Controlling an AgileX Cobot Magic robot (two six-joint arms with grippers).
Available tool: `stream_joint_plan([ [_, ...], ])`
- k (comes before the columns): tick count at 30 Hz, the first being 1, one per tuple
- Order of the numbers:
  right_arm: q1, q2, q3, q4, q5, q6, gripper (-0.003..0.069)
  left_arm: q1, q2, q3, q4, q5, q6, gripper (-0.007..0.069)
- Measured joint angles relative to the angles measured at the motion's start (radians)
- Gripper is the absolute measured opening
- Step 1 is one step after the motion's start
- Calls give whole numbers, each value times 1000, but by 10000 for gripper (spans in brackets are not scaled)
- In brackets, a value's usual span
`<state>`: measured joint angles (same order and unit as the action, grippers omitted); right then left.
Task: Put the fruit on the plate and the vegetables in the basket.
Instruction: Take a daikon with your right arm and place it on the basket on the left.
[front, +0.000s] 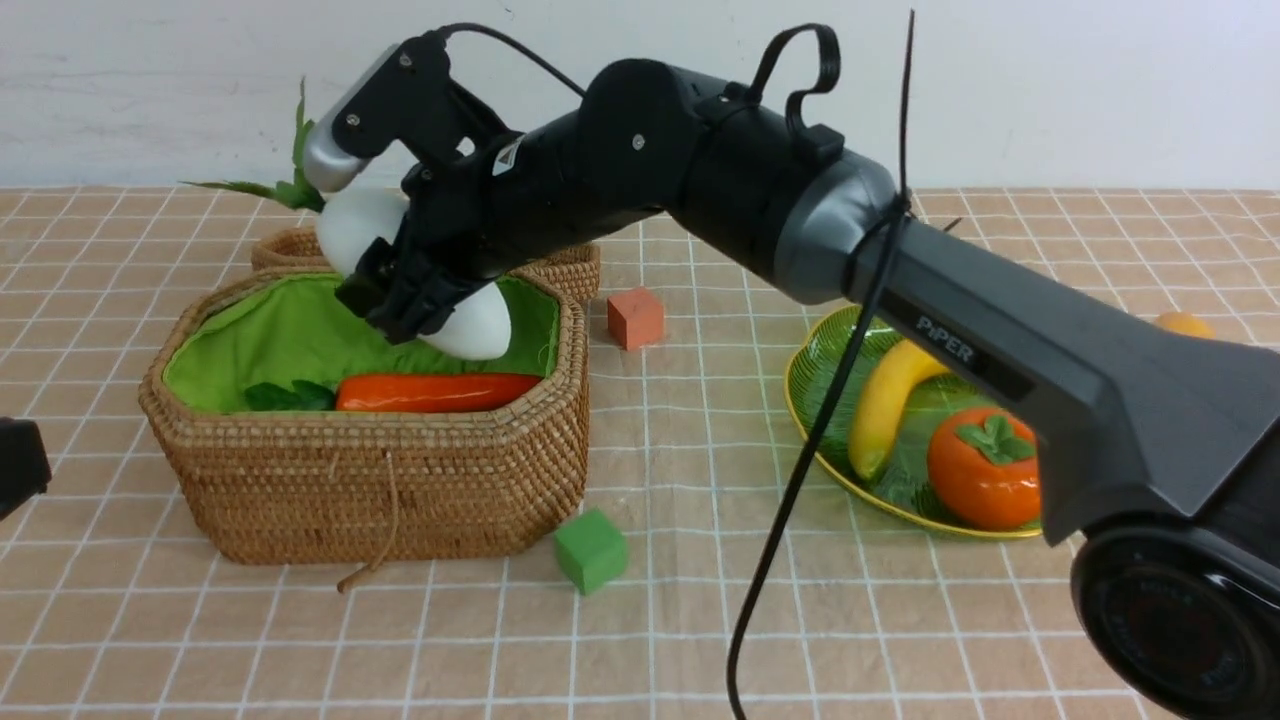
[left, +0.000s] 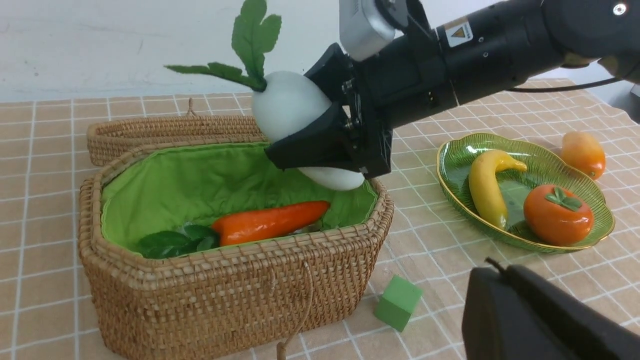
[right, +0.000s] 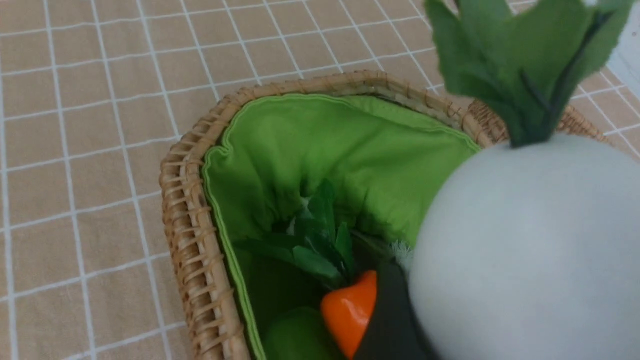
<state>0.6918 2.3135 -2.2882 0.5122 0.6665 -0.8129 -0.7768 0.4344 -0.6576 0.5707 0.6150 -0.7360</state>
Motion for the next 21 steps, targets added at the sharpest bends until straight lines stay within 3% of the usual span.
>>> stream_joint_plan([
  [17,0,18,-1,-75,8,0,501,0,0,0,-1,-2,0,-10],
  [21,-2,3,-1,-99,64,5,571,0,0,0,-1,-18,0,-10],
])
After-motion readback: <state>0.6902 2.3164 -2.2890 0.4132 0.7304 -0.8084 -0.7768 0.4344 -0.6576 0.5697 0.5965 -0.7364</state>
